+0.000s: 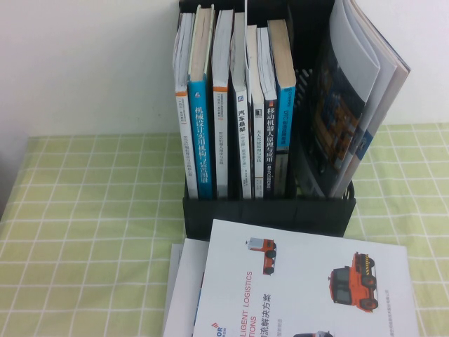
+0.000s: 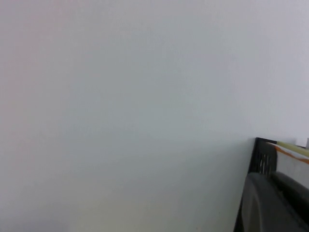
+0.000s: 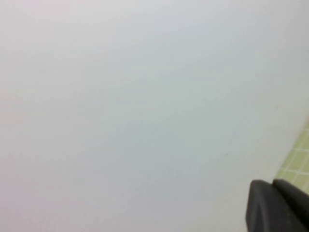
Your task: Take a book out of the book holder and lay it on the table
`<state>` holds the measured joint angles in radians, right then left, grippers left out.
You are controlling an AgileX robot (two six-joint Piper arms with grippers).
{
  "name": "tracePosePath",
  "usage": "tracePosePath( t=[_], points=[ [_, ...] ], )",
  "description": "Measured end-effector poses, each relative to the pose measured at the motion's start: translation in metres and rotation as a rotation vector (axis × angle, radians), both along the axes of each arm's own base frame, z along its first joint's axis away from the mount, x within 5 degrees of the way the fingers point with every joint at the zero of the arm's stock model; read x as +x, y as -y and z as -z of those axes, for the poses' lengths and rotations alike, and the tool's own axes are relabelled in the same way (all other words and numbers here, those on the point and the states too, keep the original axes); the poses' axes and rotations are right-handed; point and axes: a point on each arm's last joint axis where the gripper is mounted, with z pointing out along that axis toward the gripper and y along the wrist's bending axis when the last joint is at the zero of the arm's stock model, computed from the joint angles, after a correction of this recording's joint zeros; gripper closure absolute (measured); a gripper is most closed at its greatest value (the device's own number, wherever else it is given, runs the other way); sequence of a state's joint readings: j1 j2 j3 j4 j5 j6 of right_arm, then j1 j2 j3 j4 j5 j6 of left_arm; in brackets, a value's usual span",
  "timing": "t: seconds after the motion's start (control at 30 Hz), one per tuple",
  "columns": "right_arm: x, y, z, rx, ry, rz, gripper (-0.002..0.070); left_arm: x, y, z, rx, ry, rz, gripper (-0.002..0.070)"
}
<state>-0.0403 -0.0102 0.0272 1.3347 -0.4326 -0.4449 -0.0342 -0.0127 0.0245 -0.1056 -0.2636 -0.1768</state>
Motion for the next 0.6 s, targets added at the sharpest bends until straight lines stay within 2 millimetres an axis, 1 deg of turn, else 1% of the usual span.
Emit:
tracePosePath(
  t=[0.03,0.1,0.17,0.23,0.33,0.43,0.5,0.53,0.57,0.6],
  points=[
    [-0.001,0.003,0.003,0.09,0.009,0.027,0.0678,0.0,0.0,0.0,-0.01,0.004,0.003,0.0678],
    [-0.006,0.013,0.011,0.323,0.036,0.125,0.0678,0.0,0.0,-0.001,-0.034,0.01,0.009,0.0678],
    [-0.012,0.022,0.017,0.467,0.068,0.254,0.0678,0.0,0.0,-0.001,-0.058,0.013,0.017,0.0678],
    [-0.018,0.028,0.022,0.543,0.086,0.352,0.0678,0.0,0.0,-0.001,-0.074,0.012,0.021,0.0678],
    [-0.021,0.031,0.023,0.575,0.107,0.392,0.0678,0.0,0.0,-0.001,-0.088,0.012,0.026,0.0678],
    [-0.019,0.029,0.022,0.628,0.144,0.36,0.0678,0.0,0.0,-0.001,-0.09,0.012,0.026,0.0678],
    [-0.017,0.027,0.022,0.634,0.145,0.33,0.0678,0.0,0.0,-0.001,-0.095,0.012,0.028,0.0678],
    [-0.016,0.026,0.021,0.601,0.126,0.314,0.0678,0.0,0.0,-0.001,-0.106,0.012,0.031,0.0678],
    [-0.015,0.025,0.018,0.517,0.104,0.294,0.0678,0.0,0.0,-0.002,-0.118,0.017,0.035,0.0678],
    [-0.013,0.023,0.012,0.362,0.075,0.269,0.0678,-0.001,0.0,-0.003,-0.134,0.031,0.039,0.0678]
  ],
)
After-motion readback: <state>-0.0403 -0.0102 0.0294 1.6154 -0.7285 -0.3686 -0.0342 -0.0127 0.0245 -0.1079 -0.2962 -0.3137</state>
